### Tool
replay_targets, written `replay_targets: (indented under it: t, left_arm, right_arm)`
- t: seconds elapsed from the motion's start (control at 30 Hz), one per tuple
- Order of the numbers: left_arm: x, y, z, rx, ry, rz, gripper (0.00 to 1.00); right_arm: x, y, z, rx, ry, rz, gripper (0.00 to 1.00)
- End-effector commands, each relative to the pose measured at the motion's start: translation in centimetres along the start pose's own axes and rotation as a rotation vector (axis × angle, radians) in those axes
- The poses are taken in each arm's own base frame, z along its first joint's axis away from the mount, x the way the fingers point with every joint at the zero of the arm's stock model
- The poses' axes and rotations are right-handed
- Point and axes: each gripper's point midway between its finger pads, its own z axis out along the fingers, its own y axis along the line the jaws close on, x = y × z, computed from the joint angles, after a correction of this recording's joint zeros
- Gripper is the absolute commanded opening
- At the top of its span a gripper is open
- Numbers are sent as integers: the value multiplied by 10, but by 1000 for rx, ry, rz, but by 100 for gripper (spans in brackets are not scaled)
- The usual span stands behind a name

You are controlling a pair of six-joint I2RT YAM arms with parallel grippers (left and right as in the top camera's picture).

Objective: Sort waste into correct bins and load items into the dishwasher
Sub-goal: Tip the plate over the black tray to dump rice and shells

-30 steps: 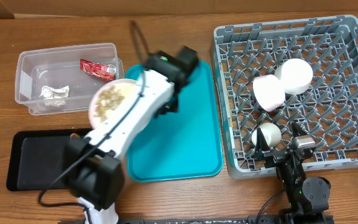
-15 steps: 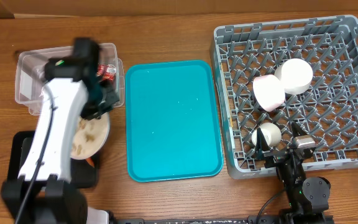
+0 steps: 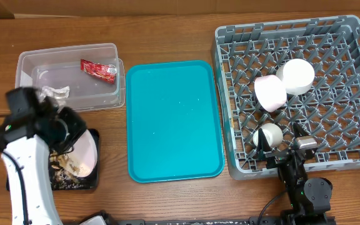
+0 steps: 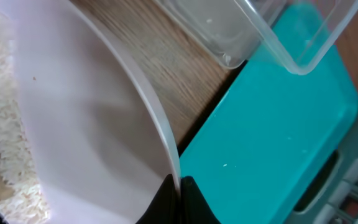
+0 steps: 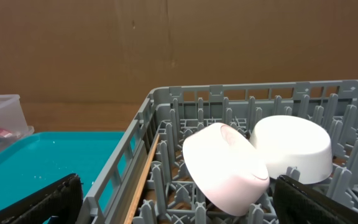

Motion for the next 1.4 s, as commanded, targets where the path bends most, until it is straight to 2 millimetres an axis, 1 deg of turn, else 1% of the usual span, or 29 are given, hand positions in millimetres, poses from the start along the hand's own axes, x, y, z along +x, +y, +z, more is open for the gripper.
replay_targets:
  t: [0.0,0.13,0.27,0.4,0.47,0.57,0.63,0.73,0.87,1.03,1.37]
  left_arm:
    - [5,-9,-12,213,4,49,4]
    - [2,-8,-32,397,-49,68,4]
    - [-1,-2,-57,498,-131,67,4]
    - [-4,-8,-86,625,-222,95,4]
    - [-6,-9,-98,671,-265,89,4]
    - [-3,-5,-109,698,-299,70,4]
    - [-1,-6,-115,724,-328,95,4]
    - [0,-3,-116,719,-340,98,4]
    - [1,-7,-120,752,-345,106,4]
    - [2,0,-113,694,-335,109,4]
    - [3,-5,-114,721,-324,105,4]
  right_arm:
    - [2,-1,0,1,-2,-4,100]
    - [2,-1,0,1,-2,-4,100]
    - [2,-1,0,1,-2,-4,100]
    - [2,-1,0,1,-2,-4,100]
    - [2,-1,0,1,-2,-4,100]
    - [2,-1,0,1,-2,-4,100]
    - [2,-1,0,1,-2,-4,100]
    - [2,-1,0,1,-2,-4,100]
    - [2,-1,0,1,-2,-4,100]
    - [2,-1,0,1,-2,-4,100]
    - [2,-1,0,1,-2,-4,100]
